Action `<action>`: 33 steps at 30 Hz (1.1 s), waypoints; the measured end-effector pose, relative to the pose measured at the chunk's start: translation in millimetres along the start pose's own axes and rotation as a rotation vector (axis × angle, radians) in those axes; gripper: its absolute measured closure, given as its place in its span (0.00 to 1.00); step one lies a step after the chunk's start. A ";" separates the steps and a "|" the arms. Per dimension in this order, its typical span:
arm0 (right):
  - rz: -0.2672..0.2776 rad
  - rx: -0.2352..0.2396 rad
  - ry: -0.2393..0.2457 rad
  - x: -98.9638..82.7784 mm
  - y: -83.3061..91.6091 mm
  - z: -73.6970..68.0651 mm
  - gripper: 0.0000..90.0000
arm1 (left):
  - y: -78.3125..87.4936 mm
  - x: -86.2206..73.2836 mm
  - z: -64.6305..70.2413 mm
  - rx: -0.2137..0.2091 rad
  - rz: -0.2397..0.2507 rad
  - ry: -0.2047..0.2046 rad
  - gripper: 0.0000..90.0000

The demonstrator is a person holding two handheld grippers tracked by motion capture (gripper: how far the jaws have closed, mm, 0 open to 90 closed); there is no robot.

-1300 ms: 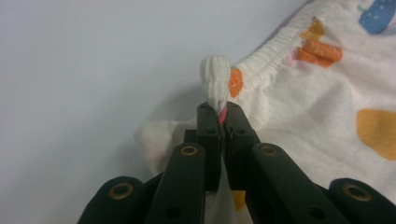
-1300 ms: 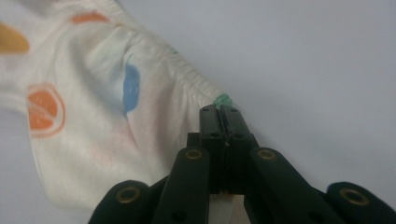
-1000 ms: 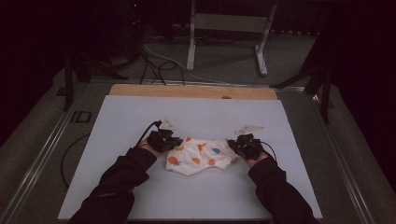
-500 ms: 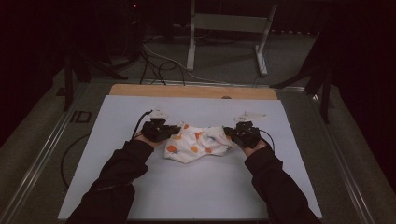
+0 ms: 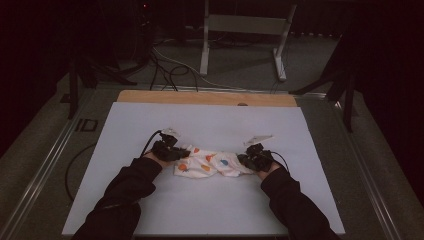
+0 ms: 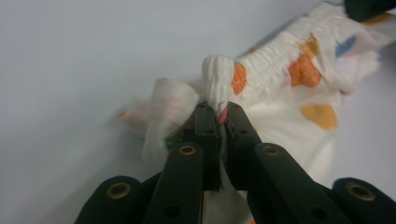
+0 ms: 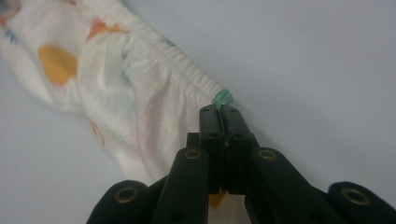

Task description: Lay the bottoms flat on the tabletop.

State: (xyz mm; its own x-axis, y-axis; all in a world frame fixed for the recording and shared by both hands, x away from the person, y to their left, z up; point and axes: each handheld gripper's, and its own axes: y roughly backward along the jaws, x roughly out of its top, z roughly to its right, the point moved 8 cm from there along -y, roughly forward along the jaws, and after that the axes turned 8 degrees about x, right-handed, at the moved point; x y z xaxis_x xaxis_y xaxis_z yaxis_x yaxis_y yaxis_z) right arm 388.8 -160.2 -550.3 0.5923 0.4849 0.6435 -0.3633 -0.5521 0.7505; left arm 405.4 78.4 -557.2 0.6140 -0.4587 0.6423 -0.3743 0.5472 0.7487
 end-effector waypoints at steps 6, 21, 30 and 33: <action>-0.042 0.007 0.023 -19.0 -3.2 -6.1 0.98 | 1.9 -18.3 15.9 -0.019 -0.044 -0.051 0.96; 0.039 0.020 -0.055 5.3 14.7 11.0 0.74 | 6.6 -4.4 16.8 -0.012 0.050 -0.045 0.72; -0.049 -0.003 -0.008 -3.4 -0.6 8.5 0.99 | 6.5 9.6 15.3 0.068 0.100 -0.074 0.83; -0.035 -0.014 0.008 0.5 2.8 9.1 1.00 | 6.2 13.6 13.4 0.100 0.123 -0.092 0.90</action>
State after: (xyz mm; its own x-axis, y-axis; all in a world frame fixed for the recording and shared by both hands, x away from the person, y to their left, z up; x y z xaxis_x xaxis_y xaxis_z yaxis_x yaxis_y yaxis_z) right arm 394.6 -167.6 -549.2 0.5994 0.5092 0.6175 -0.3521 -0.5251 0.7748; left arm 402.1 66.1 -541.7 0.4950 -0.4577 0.7386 -0.5124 0.5327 0.6736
